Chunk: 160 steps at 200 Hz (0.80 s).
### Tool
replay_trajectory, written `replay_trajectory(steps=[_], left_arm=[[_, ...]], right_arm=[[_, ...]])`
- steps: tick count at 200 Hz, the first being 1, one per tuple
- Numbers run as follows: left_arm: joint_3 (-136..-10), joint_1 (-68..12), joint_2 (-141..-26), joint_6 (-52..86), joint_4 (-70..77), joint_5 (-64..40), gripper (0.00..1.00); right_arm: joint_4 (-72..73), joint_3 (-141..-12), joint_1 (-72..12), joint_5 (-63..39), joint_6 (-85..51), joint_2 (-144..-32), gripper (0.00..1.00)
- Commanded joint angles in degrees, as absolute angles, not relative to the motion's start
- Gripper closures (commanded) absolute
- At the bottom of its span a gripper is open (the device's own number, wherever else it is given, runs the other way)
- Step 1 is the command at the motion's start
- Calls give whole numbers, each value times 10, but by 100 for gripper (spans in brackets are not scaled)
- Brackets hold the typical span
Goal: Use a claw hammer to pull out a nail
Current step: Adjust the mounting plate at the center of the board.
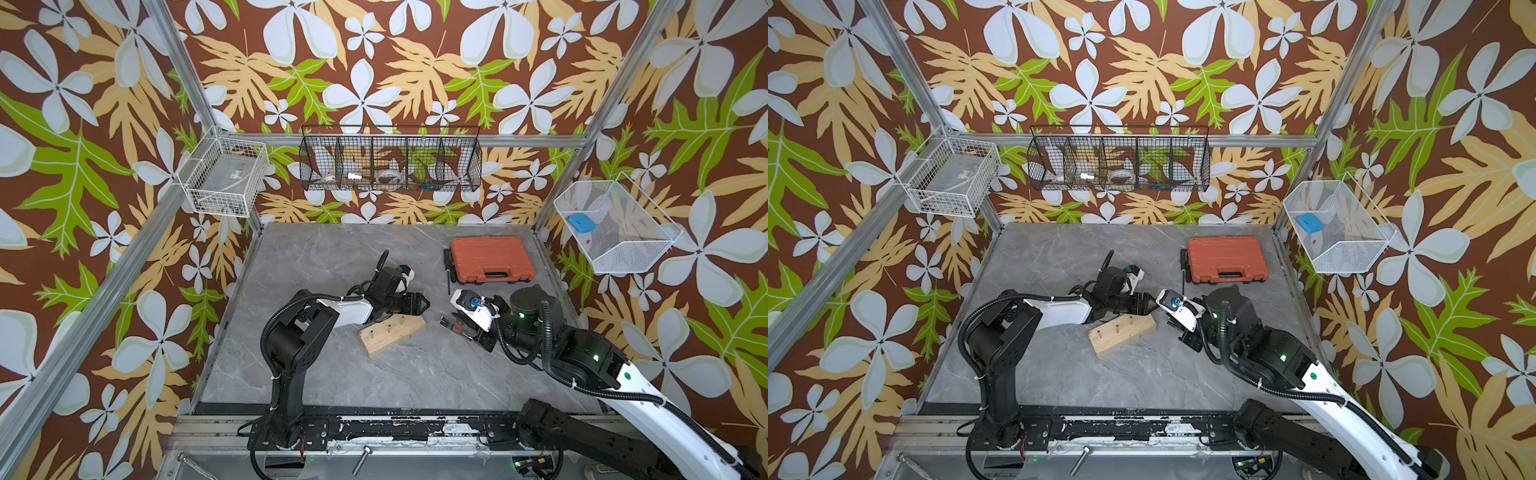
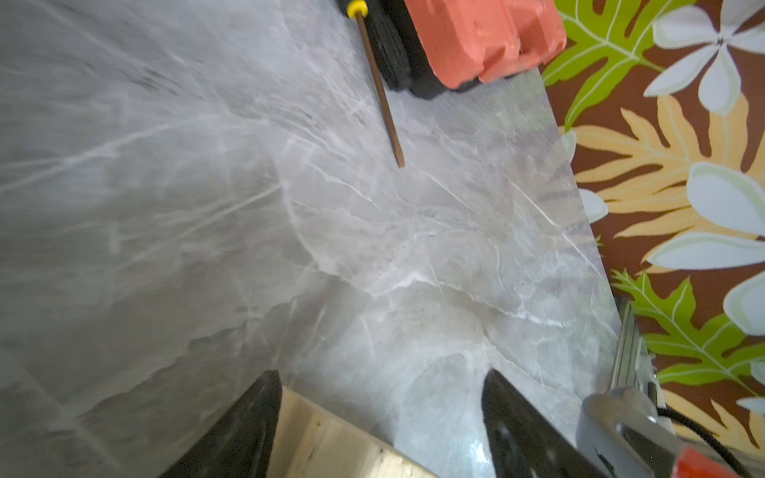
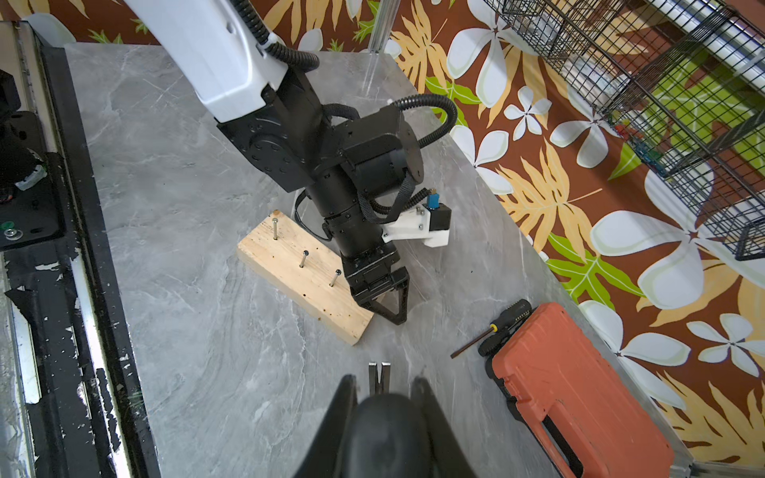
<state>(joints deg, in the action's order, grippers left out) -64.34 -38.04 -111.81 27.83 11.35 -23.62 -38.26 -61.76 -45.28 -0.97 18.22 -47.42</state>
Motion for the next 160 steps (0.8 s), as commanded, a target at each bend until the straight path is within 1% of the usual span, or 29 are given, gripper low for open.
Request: replay_trajectory(steps=[1,57,84,105,127,160], left_arm=[[-652,-385,-1124,245,48,-276,23],[-640,-407,-1103,212,5,-303,23],[-658,-410,-1083,211,0,-276,23],[-686,-410,-1053,218,4,-237,22],[-703,-410,-1007,225,16,-171,22],[-666,-409,-910,253,30,-53,21]], right_arm=[[-364,-622,-452,9,193,-468,100],[-381,-639,-452,10,198,-466,100],[-388,-638,-452,7,206,-466,100],[-394,-638,-453,-14,204,-472,100],[-396,-637,-453,-50,204,-480,100],[-391,-639,-453,-92,205,-506,100]])
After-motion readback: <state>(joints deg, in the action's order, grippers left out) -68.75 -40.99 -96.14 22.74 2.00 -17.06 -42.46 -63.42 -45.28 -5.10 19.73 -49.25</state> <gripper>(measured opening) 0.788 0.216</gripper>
